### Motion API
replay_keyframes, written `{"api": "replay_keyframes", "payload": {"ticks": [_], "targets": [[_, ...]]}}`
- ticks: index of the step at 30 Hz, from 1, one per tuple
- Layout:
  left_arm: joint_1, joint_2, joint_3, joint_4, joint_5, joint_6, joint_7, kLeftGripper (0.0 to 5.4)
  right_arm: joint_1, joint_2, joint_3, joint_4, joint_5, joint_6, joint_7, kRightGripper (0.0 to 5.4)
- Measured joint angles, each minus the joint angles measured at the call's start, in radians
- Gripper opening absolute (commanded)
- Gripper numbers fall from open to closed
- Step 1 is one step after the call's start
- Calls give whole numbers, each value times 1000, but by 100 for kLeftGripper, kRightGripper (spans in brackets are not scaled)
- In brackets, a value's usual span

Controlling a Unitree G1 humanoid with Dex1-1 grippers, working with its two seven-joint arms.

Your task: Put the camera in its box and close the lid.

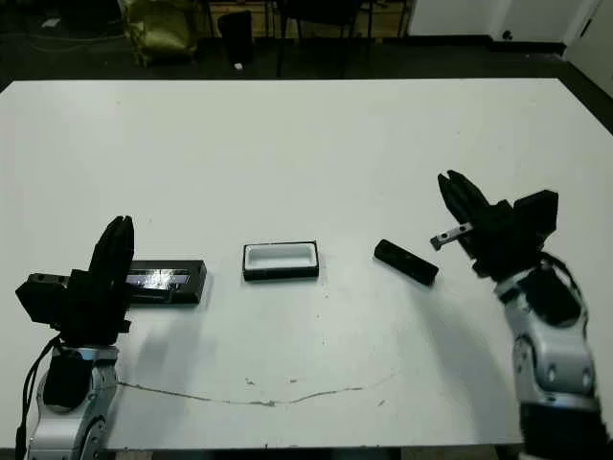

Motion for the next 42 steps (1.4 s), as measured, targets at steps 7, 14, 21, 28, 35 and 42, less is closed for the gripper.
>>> {"api": "replay_keyframes", "payload": {"ticks": [7,14,21,28,35,42], "targets": [[0,1,0,2,2,-1,0,0,-101,-106,21,121,35,34,215,75],[0,1,1,2,0,-1,-1,0,-179,-138,84,233,21,22,372,233],[0,2,3,2,0,-1,-1,0,-205,-138,108,299,22,23,447,389],[0,4,12,4,0,-1,-2,0,-214,-132,115,329,42,76,472,538],[2,4,12,3,0,5,-5,0,-220,-124,116,393,54,88,489,538],[2,4,12,5,0,5,-8,0,-226,-125,123,420,52,128,510,538]]}}
